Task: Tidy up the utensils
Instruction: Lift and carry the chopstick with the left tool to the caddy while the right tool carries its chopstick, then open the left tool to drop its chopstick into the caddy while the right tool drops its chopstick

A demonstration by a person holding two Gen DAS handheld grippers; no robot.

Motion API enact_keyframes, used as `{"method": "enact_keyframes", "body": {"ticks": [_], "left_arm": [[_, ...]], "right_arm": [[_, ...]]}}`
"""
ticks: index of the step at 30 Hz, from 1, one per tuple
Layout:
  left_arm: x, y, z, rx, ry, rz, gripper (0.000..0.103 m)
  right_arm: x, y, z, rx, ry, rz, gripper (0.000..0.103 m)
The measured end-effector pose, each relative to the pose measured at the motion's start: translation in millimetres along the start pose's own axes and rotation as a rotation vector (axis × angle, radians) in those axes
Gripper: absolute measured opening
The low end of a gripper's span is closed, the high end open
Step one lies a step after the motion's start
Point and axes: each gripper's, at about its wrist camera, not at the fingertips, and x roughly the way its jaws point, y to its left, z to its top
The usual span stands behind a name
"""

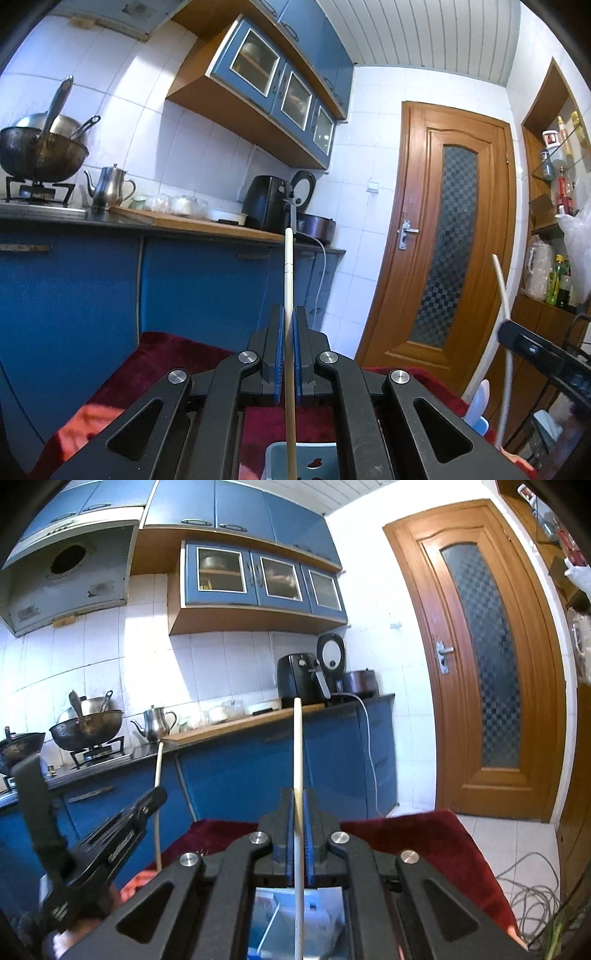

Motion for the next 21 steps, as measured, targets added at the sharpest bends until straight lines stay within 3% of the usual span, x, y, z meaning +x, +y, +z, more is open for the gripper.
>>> {"method": "enact_keyframes", "body": {"ticks": [6, 13, 16, 21], "left_arm": [[-1, -1, -5, 0.015, -0.001, -0.006, 0.004], [-2, -1, -5, 0.006, 0.04, -0.026, 0.004], [-5, 0, -5, 0.006, 0.057, -0.037, 0.004], [-14, 2, -4, -0.002, 0.085, -0.054, 0.005]], "right_arm": [[24, 1, -11, -0.02, -0.03, -0.018, 0.006], [24, -4, -28, -0.021, 0.043, 0.002, 0.008], [19, -3, -29, -0.023, 0.068, 0.026, 0.021], [8, -3, -27, -0.009, 0.061, 0.031, 0.033]]}}
